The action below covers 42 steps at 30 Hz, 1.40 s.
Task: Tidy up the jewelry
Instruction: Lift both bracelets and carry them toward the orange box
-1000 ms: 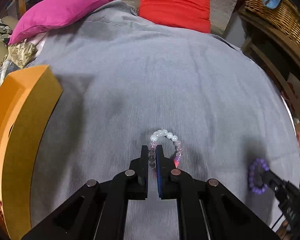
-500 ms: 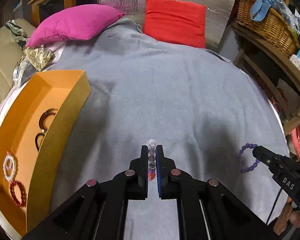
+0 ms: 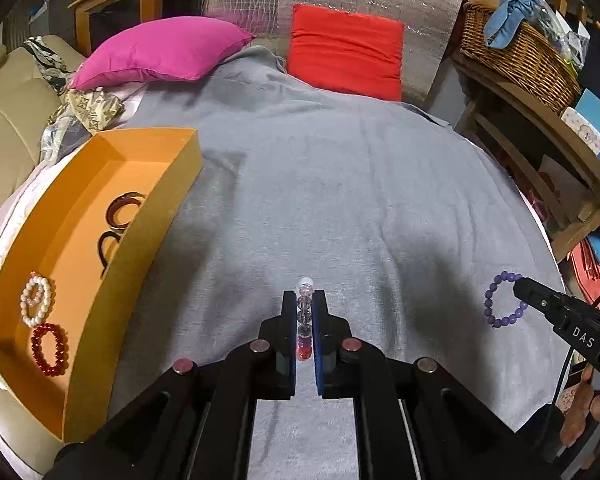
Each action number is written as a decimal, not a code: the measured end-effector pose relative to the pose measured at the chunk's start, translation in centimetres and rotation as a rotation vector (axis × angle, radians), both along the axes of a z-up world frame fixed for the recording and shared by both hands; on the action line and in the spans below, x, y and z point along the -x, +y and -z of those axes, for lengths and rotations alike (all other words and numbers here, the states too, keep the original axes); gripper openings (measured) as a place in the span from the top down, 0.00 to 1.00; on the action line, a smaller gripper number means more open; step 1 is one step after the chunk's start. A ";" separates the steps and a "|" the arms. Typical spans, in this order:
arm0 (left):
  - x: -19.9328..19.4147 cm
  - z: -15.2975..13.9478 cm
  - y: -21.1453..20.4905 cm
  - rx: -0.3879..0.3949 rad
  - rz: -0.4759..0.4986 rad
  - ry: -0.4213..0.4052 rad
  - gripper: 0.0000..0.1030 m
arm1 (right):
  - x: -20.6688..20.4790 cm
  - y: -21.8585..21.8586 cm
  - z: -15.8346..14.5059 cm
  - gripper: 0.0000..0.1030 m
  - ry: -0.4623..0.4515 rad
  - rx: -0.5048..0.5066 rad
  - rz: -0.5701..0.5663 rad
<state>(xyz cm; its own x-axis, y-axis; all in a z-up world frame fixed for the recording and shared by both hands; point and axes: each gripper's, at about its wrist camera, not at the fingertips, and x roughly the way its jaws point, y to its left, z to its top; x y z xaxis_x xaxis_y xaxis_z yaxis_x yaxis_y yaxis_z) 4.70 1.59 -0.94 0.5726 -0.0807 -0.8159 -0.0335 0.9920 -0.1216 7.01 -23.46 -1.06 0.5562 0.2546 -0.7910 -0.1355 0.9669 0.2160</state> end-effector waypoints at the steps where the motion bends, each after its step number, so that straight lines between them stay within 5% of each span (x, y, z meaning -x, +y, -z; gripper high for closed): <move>1: 0.2 -0.2 0.2 0.005 -0.002 -0.003 0.93 | 0.2 -0.1 -0.2 0.90 -0.003 -0.002 0.001; 10: 2.2 -1.6 2.1 0.072 0.020 -0.038 0.93 | 2.1 0.0 -1.6 0.90 -0.038 -0.021 -0.015; 28: 3.6 -1.0 3.2 0.021 0.003 -0.024 0.93 | 3.3 1.9 0.8 0.90 0.002 -0.050 -0.079; 42: 4.3 -1.5 5.6 0.061 -0.039 -0.044 0.93 | 3.2 5.8 0.6 0.90 0.013 -0.005 -0.140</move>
